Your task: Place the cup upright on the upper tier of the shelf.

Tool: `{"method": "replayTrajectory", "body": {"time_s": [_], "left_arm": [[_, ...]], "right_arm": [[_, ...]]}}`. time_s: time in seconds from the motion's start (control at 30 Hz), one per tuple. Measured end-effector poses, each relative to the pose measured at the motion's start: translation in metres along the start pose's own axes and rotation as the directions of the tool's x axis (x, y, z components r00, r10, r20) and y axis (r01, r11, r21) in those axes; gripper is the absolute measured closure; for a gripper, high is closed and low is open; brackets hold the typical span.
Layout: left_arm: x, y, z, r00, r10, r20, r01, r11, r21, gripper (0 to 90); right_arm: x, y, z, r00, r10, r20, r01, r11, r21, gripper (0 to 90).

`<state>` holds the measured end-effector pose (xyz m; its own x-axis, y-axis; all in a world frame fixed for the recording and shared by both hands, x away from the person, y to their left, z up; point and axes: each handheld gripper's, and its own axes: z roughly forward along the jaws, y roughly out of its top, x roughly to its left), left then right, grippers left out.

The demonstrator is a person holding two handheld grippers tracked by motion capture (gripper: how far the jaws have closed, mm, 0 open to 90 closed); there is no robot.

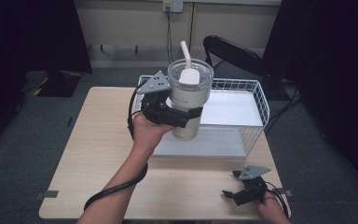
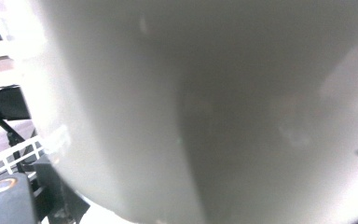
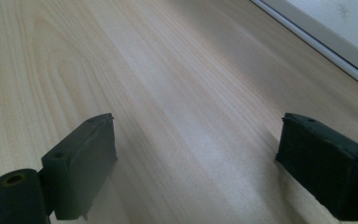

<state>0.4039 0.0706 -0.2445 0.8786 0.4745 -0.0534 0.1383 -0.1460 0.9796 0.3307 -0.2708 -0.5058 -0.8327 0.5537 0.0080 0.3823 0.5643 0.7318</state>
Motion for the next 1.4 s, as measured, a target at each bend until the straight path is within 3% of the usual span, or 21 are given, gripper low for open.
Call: {"method": "replayTrajectory", "body": {"time_s": [0.9,1.4], "left_arm": [[0.011,0.035,0.023,0.9998,0.013,-0.013,-0.013,0.9999,-0.007,7.4],[0.023,0.041,0.036,0.9988,0.01,-0.047,-0.01,0.9999,0.005,7.5]], "right_arm": [[0.0,0.0,0.0,1.0,0.0,0.001,0.0,1.0,0.0,10.6],[0.0,0.0,0.0,1.0,0.0,0.0,0.0,1.0,0.001,10.6]]}}
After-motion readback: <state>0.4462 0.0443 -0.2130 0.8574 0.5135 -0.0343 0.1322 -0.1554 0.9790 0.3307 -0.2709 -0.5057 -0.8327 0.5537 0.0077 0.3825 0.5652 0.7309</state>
